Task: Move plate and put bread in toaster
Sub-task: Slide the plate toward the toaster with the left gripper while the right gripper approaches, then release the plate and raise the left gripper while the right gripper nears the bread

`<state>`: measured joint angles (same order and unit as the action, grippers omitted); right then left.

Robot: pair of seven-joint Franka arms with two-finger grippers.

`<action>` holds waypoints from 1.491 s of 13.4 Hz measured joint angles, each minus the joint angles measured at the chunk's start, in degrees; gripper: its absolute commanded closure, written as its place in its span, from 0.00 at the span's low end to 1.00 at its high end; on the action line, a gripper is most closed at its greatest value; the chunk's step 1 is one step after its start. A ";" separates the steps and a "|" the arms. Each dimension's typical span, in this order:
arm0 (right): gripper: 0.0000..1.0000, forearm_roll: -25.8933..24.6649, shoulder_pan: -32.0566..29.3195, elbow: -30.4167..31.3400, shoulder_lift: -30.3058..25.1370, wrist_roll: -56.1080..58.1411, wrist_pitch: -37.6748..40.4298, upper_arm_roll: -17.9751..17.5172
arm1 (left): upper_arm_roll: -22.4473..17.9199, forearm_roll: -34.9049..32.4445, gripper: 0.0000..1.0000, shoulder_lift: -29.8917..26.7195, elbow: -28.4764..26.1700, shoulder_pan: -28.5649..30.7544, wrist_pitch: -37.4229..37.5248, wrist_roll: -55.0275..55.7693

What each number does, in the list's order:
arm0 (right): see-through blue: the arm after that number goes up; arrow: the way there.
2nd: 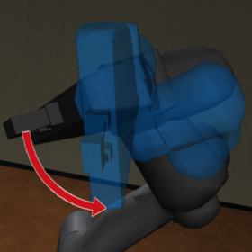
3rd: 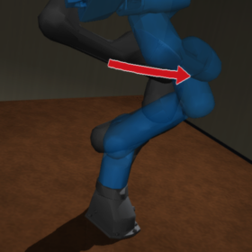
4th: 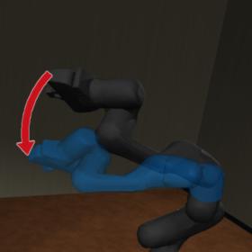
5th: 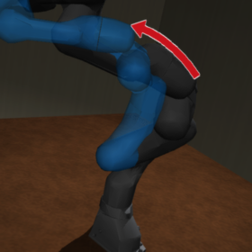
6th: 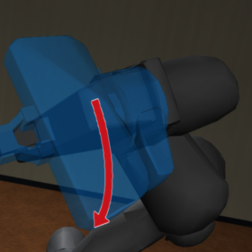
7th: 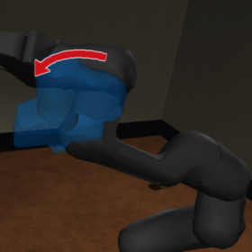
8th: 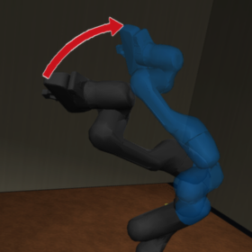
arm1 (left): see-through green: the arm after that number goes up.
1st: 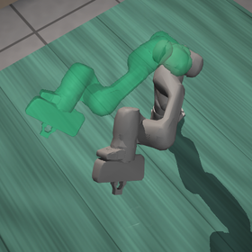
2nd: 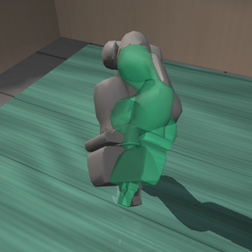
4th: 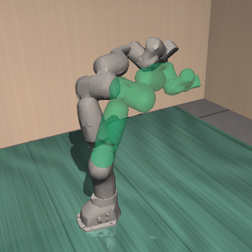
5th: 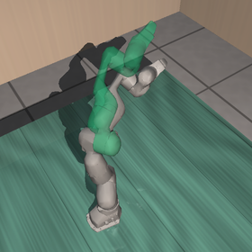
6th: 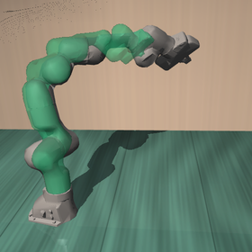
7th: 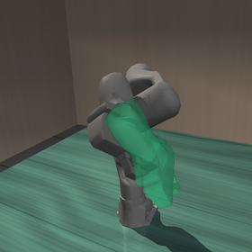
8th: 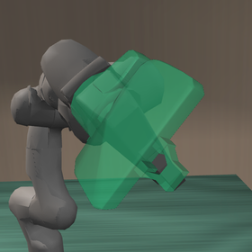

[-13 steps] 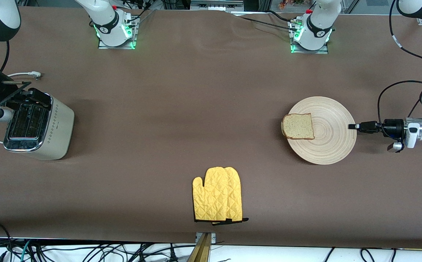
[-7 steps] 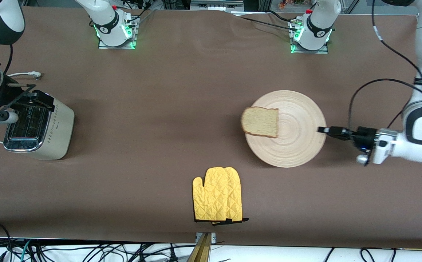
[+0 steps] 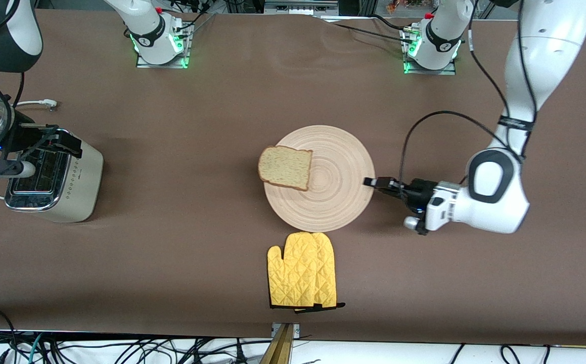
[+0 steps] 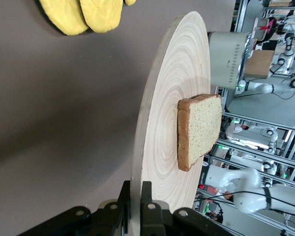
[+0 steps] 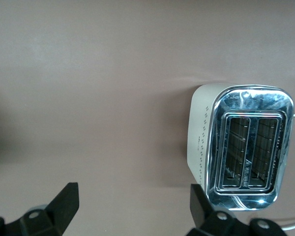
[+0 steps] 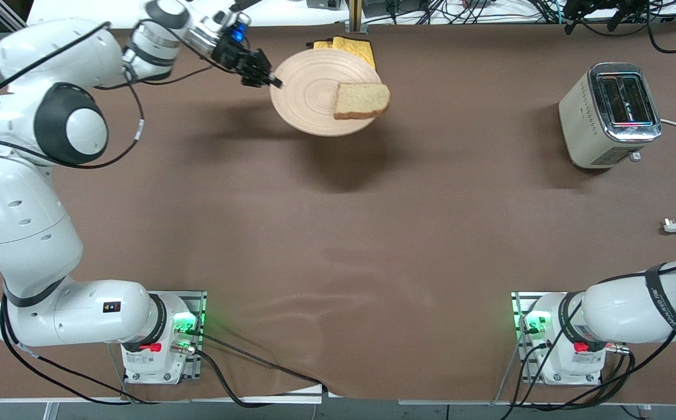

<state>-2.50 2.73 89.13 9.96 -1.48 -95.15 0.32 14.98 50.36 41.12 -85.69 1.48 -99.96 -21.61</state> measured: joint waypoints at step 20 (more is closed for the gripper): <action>0.00 27.47 1.27 10.02 11.89 0.02 -12.53 -4.47 | -0.72 1.73 0.00 3.51 -7.82 -7.86 -14.20 -11.12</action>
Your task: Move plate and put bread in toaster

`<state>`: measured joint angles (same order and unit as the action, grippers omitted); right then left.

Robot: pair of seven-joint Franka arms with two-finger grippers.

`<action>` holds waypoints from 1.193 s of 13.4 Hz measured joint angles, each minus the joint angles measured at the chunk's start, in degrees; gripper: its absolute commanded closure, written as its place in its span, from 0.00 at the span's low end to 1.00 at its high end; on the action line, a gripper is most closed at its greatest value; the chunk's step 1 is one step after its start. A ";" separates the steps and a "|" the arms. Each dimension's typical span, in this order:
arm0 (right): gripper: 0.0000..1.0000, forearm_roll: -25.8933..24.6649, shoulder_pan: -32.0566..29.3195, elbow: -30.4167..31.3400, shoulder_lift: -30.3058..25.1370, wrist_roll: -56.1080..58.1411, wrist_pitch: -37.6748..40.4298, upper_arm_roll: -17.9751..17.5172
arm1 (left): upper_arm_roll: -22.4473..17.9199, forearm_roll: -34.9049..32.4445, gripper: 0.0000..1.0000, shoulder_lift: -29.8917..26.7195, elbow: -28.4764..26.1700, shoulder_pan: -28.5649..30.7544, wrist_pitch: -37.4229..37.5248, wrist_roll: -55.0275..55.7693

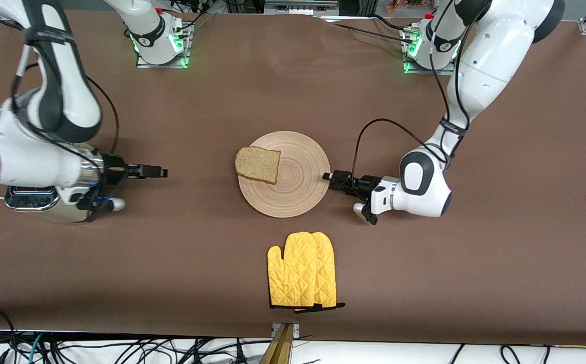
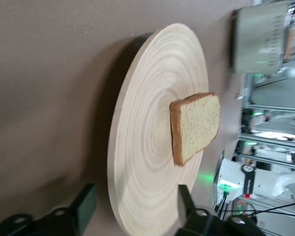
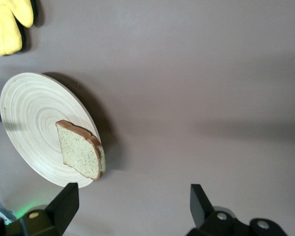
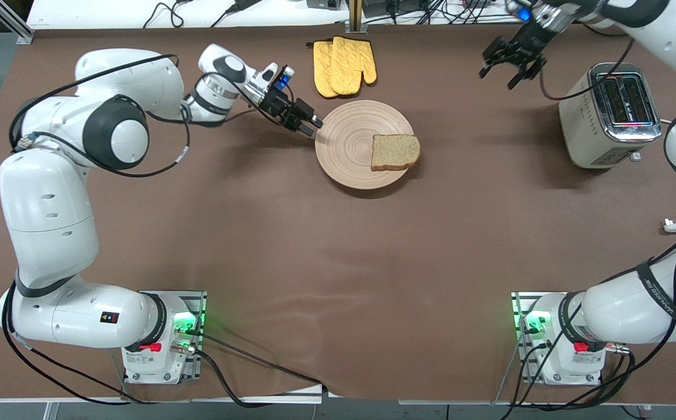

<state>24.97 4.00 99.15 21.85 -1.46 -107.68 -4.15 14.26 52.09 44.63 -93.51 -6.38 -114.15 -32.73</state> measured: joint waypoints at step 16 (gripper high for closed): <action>0.03 30.89 1.39 16.29 10.78 19.30 -20.88 -10.92 | -2.10 -54.46 0.00 -39.22 1.61 11.67 16.86 25.48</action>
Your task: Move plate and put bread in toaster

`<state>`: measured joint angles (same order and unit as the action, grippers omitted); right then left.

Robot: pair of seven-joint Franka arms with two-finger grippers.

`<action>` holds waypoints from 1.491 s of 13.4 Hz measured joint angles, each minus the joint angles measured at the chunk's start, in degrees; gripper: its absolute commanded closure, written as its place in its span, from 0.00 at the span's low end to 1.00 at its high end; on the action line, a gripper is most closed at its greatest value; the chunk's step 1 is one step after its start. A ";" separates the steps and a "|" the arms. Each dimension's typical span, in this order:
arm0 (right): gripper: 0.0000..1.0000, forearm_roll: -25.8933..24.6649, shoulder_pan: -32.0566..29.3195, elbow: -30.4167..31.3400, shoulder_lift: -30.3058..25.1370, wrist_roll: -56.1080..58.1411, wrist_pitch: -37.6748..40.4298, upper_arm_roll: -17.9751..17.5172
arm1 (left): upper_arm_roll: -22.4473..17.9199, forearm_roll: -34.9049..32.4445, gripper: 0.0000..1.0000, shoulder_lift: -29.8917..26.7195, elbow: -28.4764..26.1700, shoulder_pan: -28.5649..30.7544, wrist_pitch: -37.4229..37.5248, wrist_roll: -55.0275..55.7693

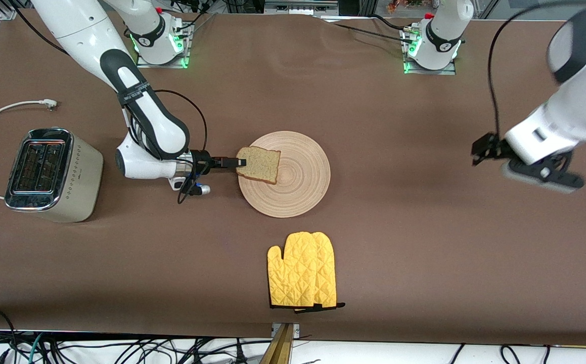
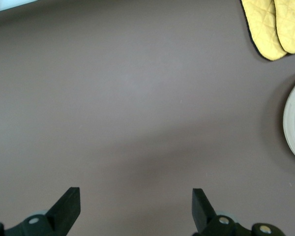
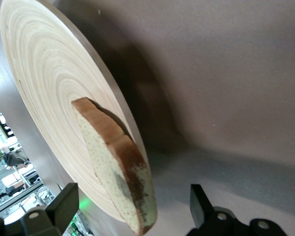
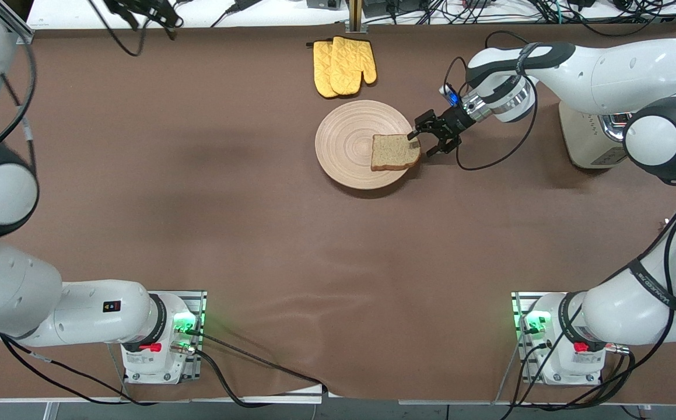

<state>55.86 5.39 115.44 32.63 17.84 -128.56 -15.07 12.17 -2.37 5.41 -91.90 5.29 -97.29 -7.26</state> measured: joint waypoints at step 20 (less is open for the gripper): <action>1.00 -1.77 -0.12 -0.74 -3.29 0.76 0.99 0.14 | -9.85 0.92 0.00 -5.32 -2.53 -7.21 2.68 1.11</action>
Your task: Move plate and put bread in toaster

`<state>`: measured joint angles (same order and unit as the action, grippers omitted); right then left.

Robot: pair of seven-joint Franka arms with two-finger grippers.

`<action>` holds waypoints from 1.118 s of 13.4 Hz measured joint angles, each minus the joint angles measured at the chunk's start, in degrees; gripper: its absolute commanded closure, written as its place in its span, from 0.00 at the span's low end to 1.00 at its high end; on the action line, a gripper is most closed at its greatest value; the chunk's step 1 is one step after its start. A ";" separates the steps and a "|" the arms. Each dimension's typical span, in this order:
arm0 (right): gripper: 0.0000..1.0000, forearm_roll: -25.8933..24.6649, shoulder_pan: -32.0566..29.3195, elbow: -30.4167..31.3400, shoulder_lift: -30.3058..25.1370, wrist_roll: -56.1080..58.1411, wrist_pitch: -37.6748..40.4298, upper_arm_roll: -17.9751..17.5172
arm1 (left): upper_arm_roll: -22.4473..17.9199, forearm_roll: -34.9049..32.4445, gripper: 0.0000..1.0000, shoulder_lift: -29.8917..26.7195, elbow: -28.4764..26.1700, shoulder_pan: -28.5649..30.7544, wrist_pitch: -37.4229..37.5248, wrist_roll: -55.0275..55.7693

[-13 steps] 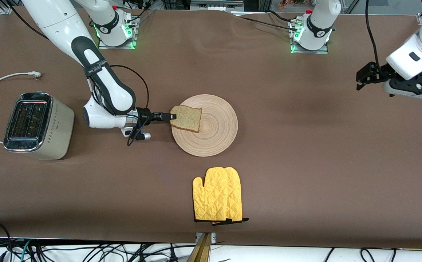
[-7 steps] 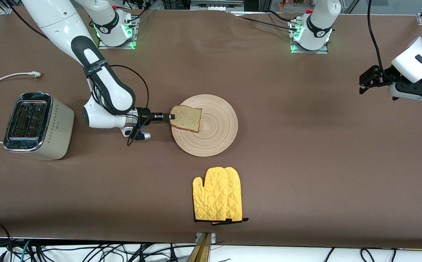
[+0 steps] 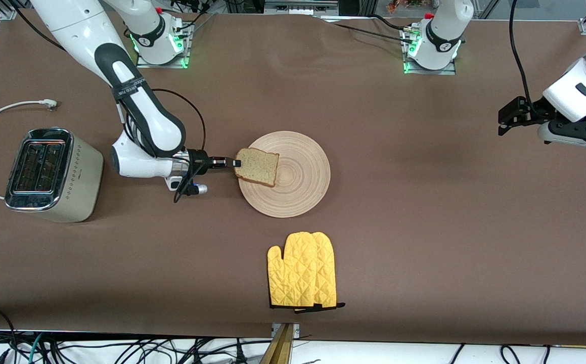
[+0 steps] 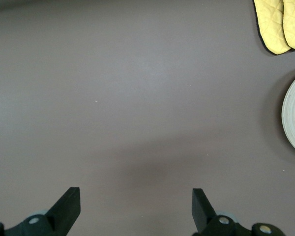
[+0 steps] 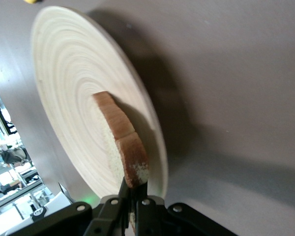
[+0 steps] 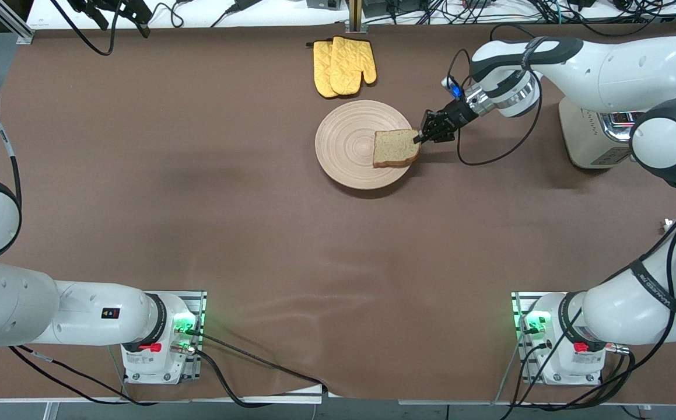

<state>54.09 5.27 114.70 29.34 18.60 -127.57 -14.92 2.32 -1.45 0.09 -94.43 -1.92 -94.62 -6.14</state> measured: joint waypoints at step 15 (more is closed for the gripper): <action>1.00 -59.70 -1.08 -32.71 -10.68 -13.28 51.98 21.09 | 0.01 0.00 0.00 0.13 0.20 -0.01 0.01 0.00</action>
<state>-5.61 4.19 82.00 18.66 5.32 -75.59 6.16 2.33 -1.45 0.21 -94.23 -1.93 -94.61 -6.14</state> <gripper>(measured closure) 0.938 0.000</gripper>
